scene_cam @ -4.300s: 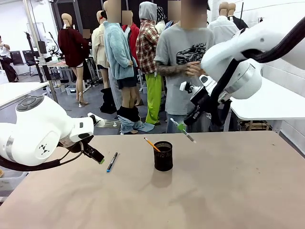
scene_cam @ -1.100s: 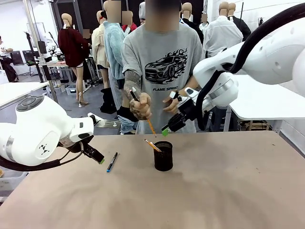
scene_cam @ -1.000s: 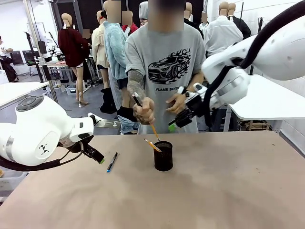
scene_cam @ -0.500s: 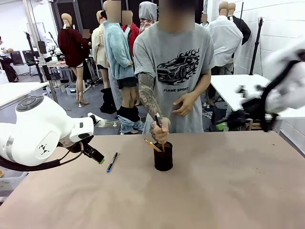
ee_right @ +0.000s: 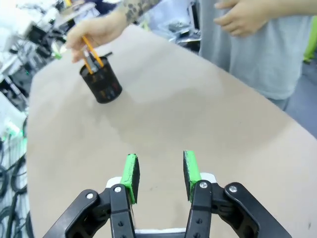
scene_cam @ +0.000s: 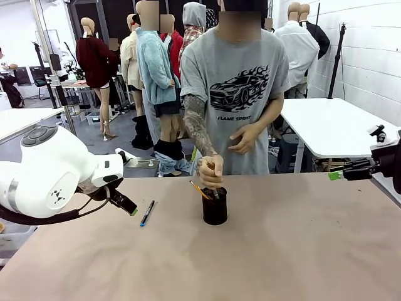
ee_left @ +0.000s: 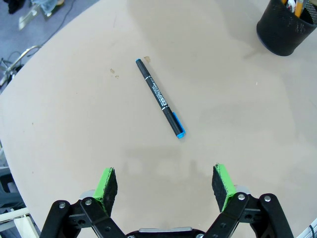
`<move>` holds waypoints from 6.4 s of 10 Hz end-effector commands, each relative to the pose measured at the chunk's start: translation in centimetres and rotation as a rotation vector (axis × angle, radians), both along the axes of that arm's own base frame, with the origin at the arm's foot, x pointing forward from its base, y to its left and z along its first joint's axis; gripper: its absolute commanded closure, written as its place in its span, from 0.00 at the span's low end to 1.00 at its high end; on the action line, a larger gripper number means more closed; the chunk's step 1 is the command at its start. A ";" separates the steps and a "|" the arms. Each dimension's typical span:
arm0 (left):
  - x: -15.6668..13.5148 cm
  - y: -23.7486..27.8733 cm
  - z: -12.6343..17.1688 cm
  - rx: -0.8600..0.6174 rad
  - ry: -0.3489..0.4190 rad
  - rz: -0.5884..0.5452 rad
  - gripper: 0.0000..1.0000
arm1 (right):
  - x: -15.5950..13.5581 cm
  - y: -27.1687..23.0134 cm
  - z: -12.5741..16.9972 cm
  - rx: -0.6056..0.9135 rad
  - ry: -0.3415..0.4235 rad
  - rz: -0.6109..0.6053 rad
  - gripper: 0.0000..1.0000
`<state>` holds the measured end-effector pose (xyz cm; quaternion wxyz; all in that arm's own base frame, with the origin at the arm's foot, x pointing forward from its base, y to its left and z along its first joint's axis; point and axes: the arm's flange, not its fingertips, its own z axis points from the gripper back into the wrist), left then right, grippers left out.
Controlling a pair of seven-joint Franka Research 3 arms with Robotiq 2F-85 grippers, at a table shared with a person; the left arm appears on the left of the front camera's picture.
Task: Place the pens into the pen holder.
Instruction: Pick up a writing instrument from the table and place it into the Pen holder.
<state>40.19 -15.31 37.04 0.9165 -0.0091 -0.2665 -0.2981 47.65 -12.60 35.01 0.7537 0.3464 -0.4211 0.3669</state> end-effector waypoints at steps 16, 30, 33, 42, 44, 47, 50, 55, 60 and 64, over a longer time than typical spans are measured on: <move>10.9 -4.6 -0.5 -0.002 0.241 0.243 0.00 | -0.8 -0.7 -0.4 0.036 0.001 -0.070 0.53; 15.7 -4.3 -7.0 0.053 0.438 0.299 0.05 | -0.8 -0.7 -0.4 0.036 0.001 -0.070 0.53; 15.5 -4.6 -7.1 0.077 0.459 0.293 0.63 | -0.8 -0.7 -0.4 0.036 0.001 -0.070 0.53; 14.1 -4.7 -6.9 0.148 0.500 0.236 1.00 | -0.8 -0.7 -0.4 0.036 0.001 -0.070 0.53; 12.2 -3.6 -4.5 0.060 0.445 0.174 1.00 | -0.8 -0.7 -0.4 0.036 0.001 -0.070 0.53; 7.2 -1.4 1.1 -0.188 0.221 -0.051 1.00 | -0.8 -0.7 -0.4 0.036 0.001 -0.070 0.53; 4.4 -1.0 2.9 -0.342 0.072 -0.276 1.00 | -0.8 -0.7 -0.4 0.036 0.001 -0.070 0.53; 1.9 -4.2 4.1 -0.544 -0.117 -0.659 1.00 | -0.8 -0.7 -0.4 0.036 0.001 -0.070 0.53; 2.4 -6.1 4.5 -0.532 -0.111 -0.702 1.00 | -0.8 -0.7 -0.4 0.036 0.001 -0.070 0.53; 6.7 -10.2 4.7 -0.705 -0.115 -0.819 1.00 | -0.8 -0.7 -0.4 0.036 0.001 -0.070 0.53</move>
